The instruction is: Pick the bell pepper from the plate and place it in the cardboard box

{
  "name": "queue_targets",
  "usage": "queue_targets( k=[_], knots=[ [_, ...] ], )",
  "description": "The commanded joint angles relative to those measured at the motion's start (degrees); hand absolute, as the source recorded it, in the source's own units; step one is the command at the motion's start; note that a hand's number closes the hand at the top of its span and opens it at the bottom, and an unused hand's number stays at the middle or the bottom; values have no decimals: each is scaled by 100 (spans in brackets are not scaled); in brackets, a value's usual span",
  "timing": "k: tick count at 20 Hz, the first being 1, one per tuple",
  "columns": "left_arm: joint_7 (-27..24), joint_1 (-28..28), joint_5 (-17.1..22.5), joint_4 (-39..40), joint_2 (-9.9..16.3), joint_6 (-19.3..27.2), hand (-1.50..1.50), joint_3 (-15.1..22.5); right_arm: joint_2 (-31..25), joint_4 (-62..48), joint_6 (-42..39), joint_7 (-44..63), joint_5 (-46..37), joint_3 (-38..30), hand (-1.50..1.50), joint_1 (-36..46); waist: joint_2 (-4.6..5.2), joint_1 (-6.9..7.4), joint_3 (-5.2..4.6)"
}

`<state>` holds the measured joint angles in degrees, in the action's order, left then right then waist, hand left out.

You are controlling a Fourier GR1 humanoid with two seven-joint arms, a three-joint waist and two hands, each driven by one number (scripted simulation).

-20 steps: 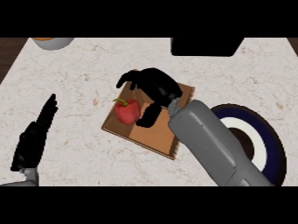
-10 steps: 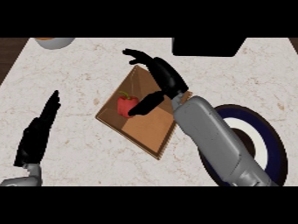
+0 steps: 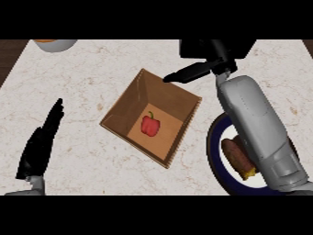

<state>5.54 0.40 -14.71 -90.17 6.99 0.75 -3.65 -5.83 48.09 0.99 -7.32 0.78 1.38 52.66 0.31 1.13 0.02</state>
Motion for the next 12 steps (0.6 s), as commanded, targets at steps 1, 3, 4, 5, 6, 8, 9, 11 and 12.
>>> queue_targets(
  k=[1, 3, 4, 5, 6, 8, 9, 11, 12],
  knots=[
    [52, -192, 216, 22, 206, -215, 0, -205, -667, -686, -238, -224, 353, -761, -150, 291, 27, 18, 1],
    [441, -223, 134, -283, 160, -181, 0, -106, -945, -837, -520, -383, 479, -928, -150, 120, 7, -3, 4],
    [-55, -104, 28, -8, 59, -39, 0, -52, -1355, -973, -926, -594, 655, -1147, -150, 85, 32, 4, 4],
    [21, 42, 174, -154, 52, -173, 0, -55, -1273, -1320, -947, -861, 583, -1137, -150, 41, 24, 38, 3],
    [207, -125, 52, -184, 118, -116, 0, -60, -1643, -1360, -1345, -770, 756, -1300, -150, 96, 28, 21, 6],
    [189, -207, 140, -146, 90, -163, 0, -71, -2055, -1881, -1620, -1050, 715, -1451, -150, 374, 60, 98, 7],
    [11, -174, 26, 77, -13, 3, 0, -50, -2201, -1996, -1889, -1325, 670, -1424, -150, 108, 64, 68, 7],
    [43, -171, -213, 8, -272, 168, 0, 277, -2429, -2323, -2165, -1487, 598, -1442, -150, 406, 69, 109, 9],
    [-129, -80, 9, 134, -3, -55, 0, 5, -2432, -2520, -2308, -1799, 491, -1382, -150, 303, 74, 133, 8]
  ],
)
